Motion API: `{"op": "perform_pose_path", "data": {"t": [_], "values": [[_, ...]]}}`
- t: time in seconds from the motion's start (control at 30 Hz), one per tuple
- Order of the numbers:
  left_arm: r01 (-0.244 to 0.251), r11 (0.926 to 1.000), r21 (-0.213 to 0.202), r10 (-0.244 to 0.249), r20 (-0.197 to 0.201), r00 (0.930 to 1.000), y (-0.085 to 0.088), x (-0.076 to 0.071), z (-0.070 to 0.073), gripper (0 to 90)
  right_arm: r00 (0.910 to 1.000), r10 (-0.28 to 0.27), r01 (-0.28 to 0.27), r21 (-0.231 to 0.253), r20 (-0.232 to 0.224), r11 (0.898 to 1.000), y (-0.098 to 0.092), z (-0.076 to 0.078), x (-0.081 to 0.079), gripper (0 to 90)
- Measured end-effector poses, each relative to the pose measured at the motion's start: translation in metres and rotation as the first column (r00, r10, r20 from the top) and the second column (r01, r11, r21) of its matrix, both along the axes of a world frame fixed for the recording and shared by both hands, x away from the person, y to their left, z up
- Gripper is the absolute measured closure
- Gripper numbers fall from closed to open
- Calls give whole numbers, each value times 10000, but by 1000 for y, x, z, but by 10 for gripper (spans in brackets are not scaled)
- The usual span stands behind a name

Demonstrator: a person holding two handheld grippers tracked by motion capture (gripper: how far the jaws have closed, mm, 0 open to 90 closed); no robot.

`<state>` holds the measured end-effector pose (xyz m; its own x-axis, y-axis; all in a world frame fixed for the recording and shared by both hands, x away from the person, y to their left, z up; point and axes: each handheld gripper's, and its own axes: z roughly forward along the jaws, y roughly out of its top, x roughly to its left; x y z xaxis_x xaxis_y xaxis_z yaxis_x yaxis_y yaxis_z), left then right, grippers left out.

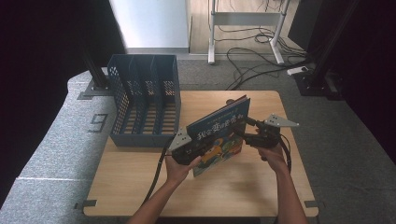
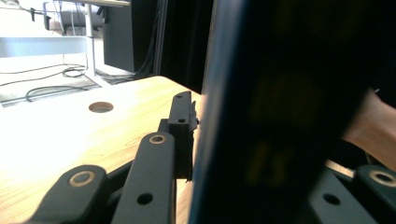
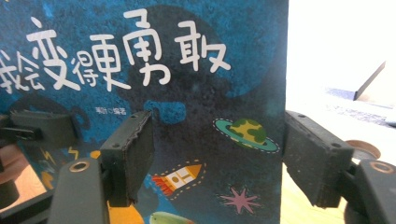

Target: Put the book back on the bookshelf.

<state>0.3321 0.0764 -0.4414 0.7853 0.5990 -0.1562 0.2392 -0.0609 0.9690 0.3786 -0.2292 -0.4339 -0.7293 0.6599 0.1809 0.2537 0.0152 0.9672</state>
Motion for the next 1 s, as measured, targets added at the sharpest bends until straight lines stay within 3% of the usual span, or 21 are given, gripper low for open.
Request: {"op": "perform_pose_path", "data": {"t": [0.17, 0.3, 0.37, 0.57, 0.67, 0.83, 1.0], "values": [[162, 9998, 81, -163, 169, 9997, -2, -4, 0, 773, 10000, -24, 24, -27, -4, 10000, 1, 0, 1, 289], [41, 9991, 420, -70, 691, 9976, -5, -11, -1, 822, 9999, -111, 111, -36, -55, 9999, 2, -1, 2, 282], [51, 9993, 382, -76, 649, 9979, -5, -11, -1, 827, 9999, -96, 96, -35, -82, 9999, 3, -2, 2, 277], [134, 9992, -383, -129, 129, 9998, 7, -6, 5, 833, 9999, 9, -9, -9, -113, 10000, 3, -1, 0, 266], [-7, 9987, -519, 5, -33, 10000, 14, -4, 9, 834, 10000, -23, 23, 163, -54, 9999, 0, 2, -3, 261], [-126, 9983, -574, 127, 17, 9999, 24, -5, 14, 834, 9999, -144, 141, 491, 45, 9987, -6, 1, -9, 262], [17, 9963, -861, -9, 93, 10000, 32, -8, 21, 834, 9997, -263, 262, 508, -4, 9984, -10, -4, -12, 262]]}}
